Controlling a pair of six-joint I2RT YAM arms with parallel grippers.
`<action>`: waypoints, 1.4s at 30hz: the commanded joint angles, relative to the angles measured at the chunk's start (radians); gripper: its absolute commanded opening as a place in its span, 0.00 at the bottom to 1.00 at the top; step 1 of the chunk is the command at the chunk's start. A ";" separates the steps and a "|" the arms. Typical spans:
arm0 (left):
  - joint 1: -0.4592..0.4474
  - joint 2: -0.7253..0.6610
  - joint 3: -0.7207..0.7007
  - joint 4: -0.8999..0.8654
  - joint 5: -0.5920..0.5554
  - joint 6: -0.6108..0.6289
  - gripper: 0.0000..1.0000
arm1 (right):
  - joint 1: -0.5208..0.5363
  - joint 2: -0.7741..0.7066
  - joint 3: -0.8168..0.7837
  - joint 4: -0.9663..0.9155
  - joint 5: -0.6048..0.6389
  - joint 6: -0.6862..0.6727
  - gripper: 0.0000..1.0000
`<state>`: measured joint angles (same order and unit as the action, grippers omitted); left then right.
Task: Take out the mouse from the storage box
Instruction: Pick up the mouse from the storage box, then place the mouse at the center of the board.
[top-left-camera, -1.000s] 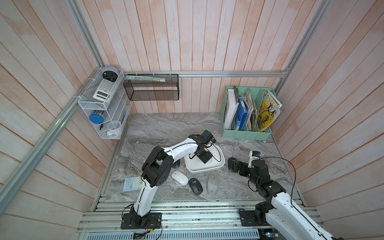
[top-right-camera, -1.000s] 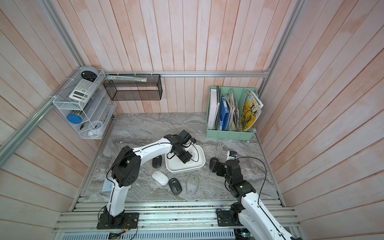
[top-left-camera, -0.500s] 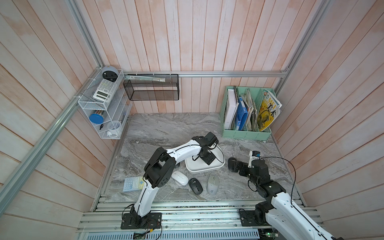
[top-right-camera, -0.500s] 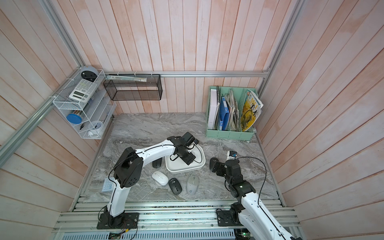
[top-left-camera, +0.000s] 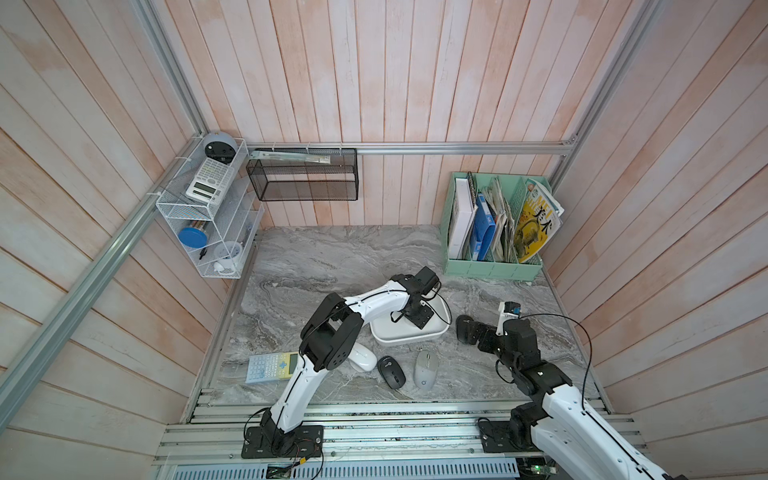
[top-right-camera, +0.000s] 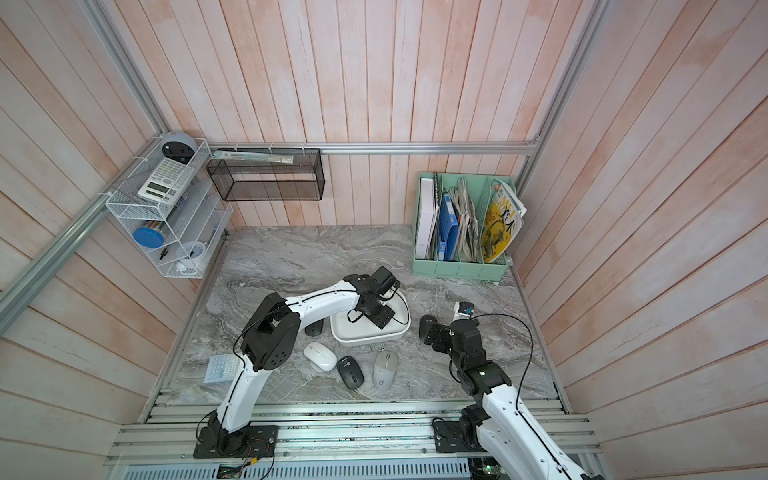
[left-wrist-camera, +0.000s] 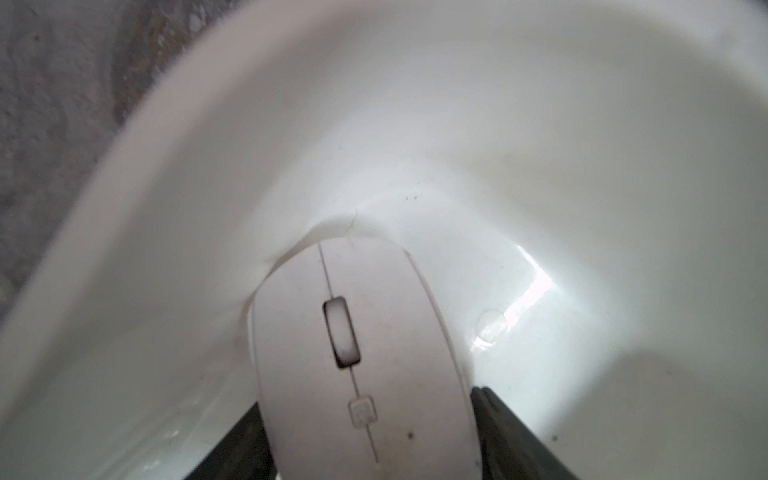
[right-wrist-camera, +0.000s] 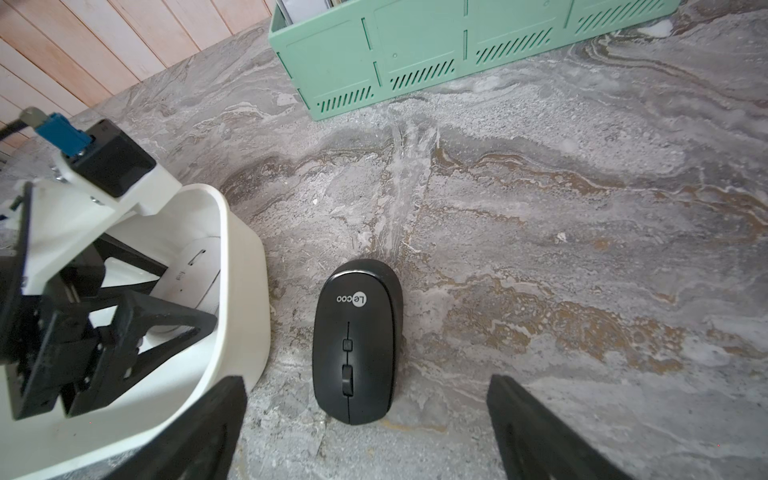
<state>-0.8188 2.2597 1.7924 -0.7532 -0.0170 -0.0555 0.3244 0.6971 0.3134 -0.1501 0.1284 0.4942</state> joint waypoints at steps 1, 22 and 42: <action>0.001 0.025 0.020 0.021 -0.071 -0.016 0.64 | -0.002 -0.009 0.029 0.005 -0.012 0.007 0.97; -0.049 -0.224 -0.102 0.084 -0.127 -0.005 0.45 | -0.002 -0.022 0.029 -0.003 0.001 0.007 0.98; -0.310 -0.514 -0.457 0.238 -0.108 -0.171 0.45 | -0.002 -0.149 0.021 -0.081 0.111 0.015 0.98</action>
<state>-1.1110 1.7824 1.3590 -0.5854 -0.1337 -0.1688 0.3244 0.5606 0.3134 -0.1944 0.1913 0.4988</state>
